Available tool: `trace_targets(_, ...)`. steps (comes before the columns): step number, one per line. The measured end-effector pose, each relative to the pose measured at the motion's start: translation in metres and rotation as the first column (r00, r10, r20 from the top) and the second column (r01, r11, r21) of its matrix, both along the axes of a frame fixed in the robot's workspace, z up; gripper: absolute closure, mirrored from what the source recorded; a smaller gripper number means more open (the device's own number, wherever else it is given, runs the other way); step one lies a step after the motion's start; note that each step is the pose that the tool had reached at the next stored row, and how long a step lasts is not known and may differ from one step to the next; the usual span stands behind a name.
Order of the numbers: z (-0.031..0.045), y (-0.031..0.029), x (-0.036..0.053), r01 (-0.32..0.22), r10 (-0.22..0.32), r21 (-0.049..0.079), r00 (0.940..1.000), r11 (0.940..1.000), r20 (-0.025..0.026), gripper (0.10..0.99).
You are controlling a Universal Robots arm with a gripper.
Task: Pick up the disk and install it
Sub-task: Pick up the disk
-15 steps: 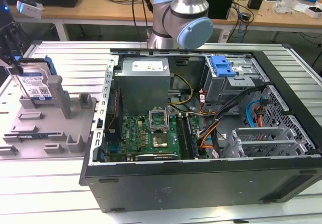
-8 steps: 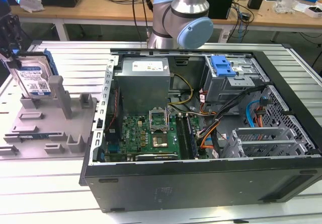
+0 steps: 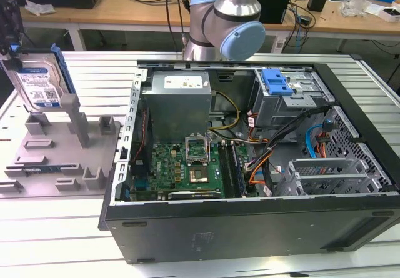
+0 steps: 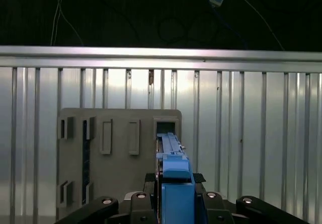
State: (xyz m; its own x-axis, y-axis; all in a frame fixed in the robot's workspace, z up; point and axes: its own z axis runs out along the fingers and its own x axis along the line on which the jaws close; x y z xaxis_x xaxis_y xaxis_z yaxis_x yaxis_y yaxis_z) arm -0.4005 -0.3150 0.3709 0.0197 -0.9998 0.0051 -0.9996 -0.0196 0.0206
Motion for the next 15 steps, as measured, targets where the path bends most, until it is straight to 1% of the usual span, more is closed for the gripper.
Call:
trace_targets(1,0.0031,0.0,0.0005,0.0,0.0,0.0,1.0,1.0,0.0001,0.718)
trace_targets(2,0.0082,0.0,0.0012,0.0,0.0,0.0,1.0,1.0,0.0001,0.718)
trace_targets(4,0.0154,0.0,0.0021,0.0,0.0,0.0,1.0,1.0,0.0002,0.718)
trace_targets(5,0.0211,0.0,0.0029,0.0,0.0,0.0,1.0,1.0,0.0003,0.718)
trace_targets(6,0.0239,0.0,0.0032,0.0,0.0,0.0,1.0,1.0,0.0003,0.718)
trace_targets(7,0.0298,0.0,0.004,0.0,0.0,0.0,1.0,1.0,0.0003,0.718)
trace_targets(9,0.0378,0.0,0.0049,0.0,0.0,0.0,1.0,1.0,0.0003,0.718)
trace_targets(15,0.066,0.0,0.0076,0.0,0.0,0.0,1.0,1.0,0.0002,0.718)
